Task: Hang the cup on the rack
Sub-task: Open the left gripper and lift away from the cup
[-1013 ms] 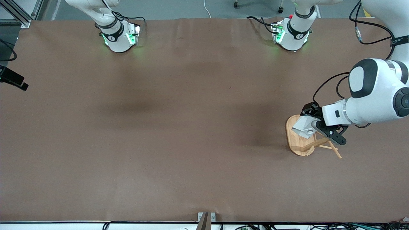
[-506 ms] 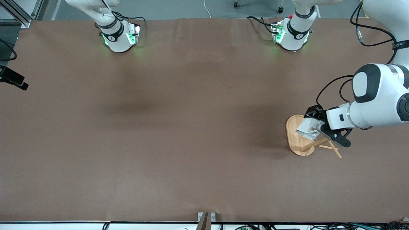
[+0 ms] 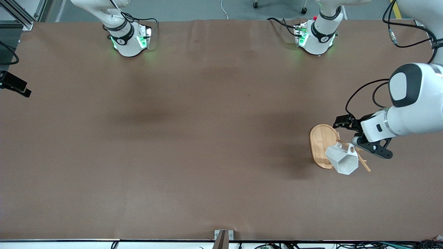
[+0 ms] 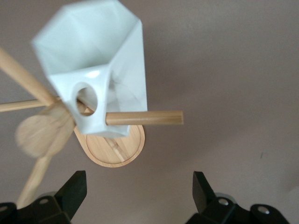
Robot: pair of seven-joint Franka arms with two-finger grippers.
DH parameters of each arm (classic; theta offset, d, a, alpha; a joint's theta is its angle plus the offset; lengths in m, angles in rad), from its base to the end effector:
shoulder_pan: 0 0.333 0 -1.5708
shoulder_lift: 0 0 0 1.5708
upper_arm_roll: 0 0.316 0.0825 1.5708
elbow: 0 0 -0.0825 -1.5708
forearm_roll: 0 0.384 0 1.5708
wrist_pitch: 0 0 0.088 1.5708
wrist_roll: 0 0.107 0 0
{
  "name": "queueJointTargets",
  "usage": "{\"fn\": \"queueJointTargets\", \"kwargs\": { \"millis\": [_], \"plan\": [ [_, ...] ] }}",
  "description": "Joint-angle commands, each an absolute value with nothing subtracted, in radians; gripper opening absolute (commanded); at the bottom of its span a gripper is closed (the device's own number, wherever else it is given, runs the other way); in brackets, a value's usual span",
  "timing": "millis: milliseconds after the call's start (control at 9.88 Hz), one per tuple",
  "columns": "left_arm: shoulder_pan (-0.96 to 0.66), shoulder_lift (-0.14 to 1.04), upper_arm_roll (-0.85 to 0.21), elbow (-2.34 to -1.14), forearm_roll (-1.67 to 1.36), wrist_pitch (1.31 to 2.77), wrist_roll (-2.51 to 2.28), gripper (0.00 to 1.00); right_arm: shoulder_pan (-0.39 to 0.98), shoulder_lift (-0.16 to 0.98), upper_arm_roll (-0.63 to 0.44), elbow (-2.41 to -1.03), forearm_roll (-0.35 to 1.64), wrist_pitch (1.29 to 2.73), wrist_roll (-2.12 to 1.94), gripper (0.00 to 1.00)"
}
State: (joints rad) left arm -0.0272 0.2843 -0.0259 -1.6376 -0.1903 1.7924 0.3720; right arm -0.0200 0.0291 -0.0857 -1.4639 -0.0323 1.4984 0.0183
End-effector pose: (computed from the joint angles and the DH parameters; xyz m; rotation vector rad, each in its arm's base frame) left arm 0.6291 -0.0481 0.4427 2.8800 -0.5397 -0.1432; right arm 0.5532 -0.0615 0.6522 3.1005 -0.1962 0.0062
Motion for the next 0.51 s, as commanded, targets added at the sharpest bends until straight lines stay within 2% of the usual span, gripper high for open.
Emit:
{"fn": "queueJointTargets", "kwargs": {
  "millis": [0,203,405],
  "plan": [
    [-0.031,0.212,-0.020,-1.617,-0.163,1.723,0.319,1.00,-0.025,0.018,-0.083,-1.463,-0.035,1.488,0.011,1.00],
    [-0.031,0.151,-0.018,-1.539,-0.149,1.605,0.209,1.00,-0.025,0.018,-0.083,-1.463,-0.037,1.491,0.029,1.00],
    [-0.029,0.065,-0.011,-1.535,-0.094,1.597,0.230,1.00,-0.025,0.018,-0.084,-1.465,-0.032,1.491,0.031,1.00]
  ]
}}
